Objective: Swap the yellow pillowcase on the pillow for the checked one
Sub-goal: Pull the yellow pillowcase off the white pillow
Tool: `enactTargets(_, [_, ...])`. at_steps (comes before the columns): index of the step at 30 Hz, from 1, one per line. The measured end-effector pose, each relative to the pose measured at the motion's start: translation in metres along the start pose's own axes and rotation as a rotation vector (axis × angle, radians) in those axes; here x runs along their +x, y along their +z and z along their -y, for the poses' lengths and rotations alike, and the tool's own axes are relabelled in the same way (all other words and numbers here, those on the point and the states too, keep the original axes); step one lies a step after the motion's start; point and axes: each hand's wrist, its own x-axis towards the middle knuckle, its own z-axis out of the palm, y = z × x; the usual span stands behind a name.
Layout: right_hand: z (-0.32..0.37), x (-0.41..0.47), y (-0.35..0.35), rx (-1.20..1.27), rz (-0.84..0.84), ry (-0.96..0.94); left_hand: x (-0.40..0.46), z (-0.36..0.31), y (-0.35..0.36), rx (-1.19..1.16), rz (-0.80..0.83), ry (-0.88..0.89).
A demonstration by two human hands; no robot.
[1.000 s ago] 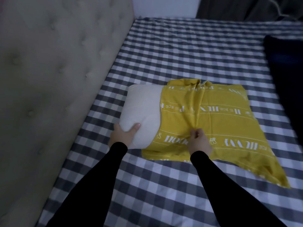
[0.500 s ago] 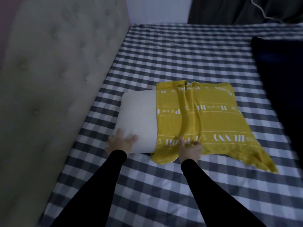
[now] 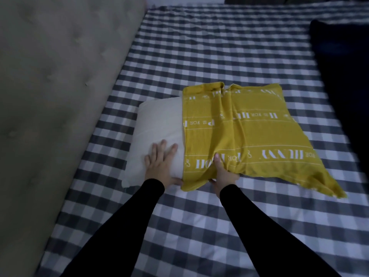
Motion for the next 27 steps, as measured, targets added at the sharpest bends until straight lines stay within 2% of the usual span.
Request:
enactTargets(2, [0.005, -0.009, 0.008, -0.003, -0.074, -0.149, 0.006, 0.003, -0.007, 0.001, -0.047, 0.03])
enactTargets(4, [0.008, -0.018, 0.013, 0.002, -0.042, -0.321, 0.013, 0.008, -0.022, -0.026, -0.125, 0.078])
enactTargets(7, [0.011, -0.031, 0.014, -0.116, 0.209, -0.614, 0.03, 0.01, -0.051, -0.162, -0.186, 0.127])
enactTargets(9, [0.021, -0.036, 0.018, -0.348, 0.31, -0.78, 0.038, 0.005, -0.076, -0.214, -0.19, 0.141])
enactTargets(12, [0.046, -0.042, 0.022, -0.56, 0.278, -0.874, 0.041, -0.012, -0.113, -0.249, -0.167, 0.131])
enactTargets(17, [0.1, -0.071, 0.016, -0.529, 0.221, -1.004, 0.025, -0.051, -0.176, -0.288, -0.136, 0.133])
enactTargets(19, [0.122, -0.083, 0.016, -0.552, 0.189, -1.141, 0.015, -0.062, -0.197, -0.372, -0.125, 0.13])
enactTargets(22, [0.151, -0.107, 0.015, -0.616, 0.148, -1.47, -0.005, -0.071, -0.227, -0.485, -0.128, 0.152])
enactTargets(25, [0.169, -0.129, 0.013, -0.866, 0.101, -1.752, -0.029, -0.063, -0.249, -0.501, -0.124, 0.179])
enactTargets(27, [0.174, -0.139, 0.015, -1.191, 0.267, -1.716, -0.04, -0.045, -0.251, -0.419, -0.126, 0.126])
